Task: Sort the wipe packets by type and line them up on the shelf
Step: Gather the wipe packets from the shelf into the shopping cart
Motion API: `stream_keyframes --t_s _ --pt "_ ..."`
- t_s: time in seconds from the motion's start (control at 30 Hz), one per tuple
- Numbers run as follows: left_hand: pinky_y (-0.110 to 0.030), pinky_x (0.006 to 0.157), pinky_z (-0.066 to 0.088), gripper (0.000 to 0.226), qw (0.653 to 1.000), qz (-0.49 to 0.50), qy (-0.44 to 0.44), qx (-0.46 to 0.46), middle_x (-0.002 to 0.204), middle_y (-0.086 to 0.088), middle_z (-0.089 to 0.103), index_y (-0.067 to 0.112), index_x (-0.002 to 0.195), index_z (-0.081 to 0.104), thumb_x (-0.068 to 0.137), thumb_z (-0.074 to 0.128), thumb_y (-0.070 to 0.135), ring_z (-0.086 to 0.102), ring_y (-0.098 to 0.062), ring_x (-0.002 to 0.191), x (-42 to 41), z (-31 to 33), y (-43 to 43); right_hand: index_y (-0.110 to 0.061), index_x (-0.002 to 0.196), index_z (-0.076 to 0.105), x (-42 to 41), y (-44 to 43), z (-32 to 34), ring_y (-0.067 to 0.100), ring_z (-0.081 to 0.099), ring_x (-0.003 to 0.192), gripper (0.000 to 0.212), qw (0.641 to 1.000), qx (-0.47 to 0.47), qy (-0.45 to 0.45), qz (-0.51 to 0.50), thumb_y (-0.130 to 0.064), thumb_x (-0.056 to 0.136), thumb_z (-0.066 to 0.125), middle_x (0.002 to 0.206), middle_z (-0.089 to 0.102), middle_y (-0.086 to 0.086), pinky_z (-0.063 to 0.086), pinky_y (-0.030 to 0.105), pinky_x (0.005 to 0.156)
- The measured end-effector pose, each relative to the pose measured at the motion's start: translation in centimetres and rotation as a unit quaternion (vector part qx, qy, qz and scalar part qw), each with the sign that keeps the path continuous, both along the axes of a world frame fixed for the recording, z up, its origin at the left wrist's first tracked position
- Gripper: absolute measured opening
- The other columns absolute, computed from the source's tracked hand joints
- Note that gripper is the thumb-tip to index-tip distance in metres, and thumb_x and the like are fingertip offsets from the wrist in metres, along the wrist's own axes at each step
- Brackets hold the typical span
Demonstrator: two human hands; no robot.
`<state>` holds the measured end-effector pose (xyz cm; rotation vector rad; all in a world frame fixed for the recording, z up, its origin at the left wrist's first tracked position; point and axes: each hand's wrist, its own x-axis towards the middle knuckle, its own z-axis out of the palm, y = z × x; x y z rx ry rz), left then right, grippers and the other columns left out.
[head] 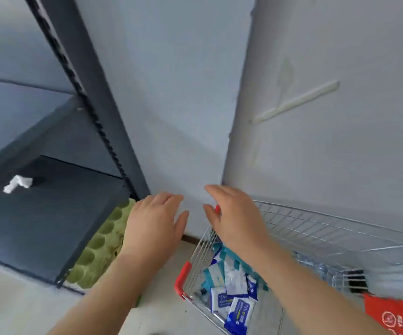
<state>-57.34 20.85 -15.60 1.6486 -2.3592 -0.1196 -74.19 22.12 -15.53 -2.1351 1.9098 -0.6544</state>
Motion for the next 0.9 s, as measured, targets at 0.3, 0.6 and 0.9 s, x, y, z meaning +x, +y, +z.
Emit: stream_keyframes --t_s 0.3,0.6,0.9 --pt "-0.039 0.077 0.052 0.025 0.974 0.169 0.028 -0.148 0.098 0.000 0.072 0.017 0.107 0.071 0.088 0.064 0.032 0.068 -0.027 0.085 18.1 11.8 3.9 -0.013 0.133 0.054 18.5 -0.9 12.8 0.020 0.056 0.118 0.042 0.975 -0.112 0.003 0.194 -0.025 0.093 0.058 0.128 0.062 0.000 0.041 0.029 0.097" --pt "-0.036 0.090 0.046 0.035 0.948 0.277 0.025 -0.152 0.115 0.003 0.067 0.023 0.122 0.063 0.094 0.051 0.039 0.063 -0.025 0.103 39.0 17.7 6.3 -0.021 0.144 0.039 40.6 -1.7 18.3 0.011 0.043 0.131 0.049 0.956 -0.109 -0.015 0.273 -0.034 0.098 0.048 0.142 0.050 -0.007 0.033 0.024 0.105" --pt "-0.036 0.094 0.044 0.039 0.940 0.313 0.021 -0.137 0.125 0.004 0.063 0.026 0.130 0.057 0.096 0.045 0.042 0.058 -0.022 0.114 54.6 19.7 0.6 -0.019 0.144 0.041 54.3 -7.5 20.9 0.016 0.049 0.123 0.049 0.965 -0.070 -0.006 0.254 -0.034 0.097 0.047 0.141 0.051 -0.002 0.038 0.028 0.099"
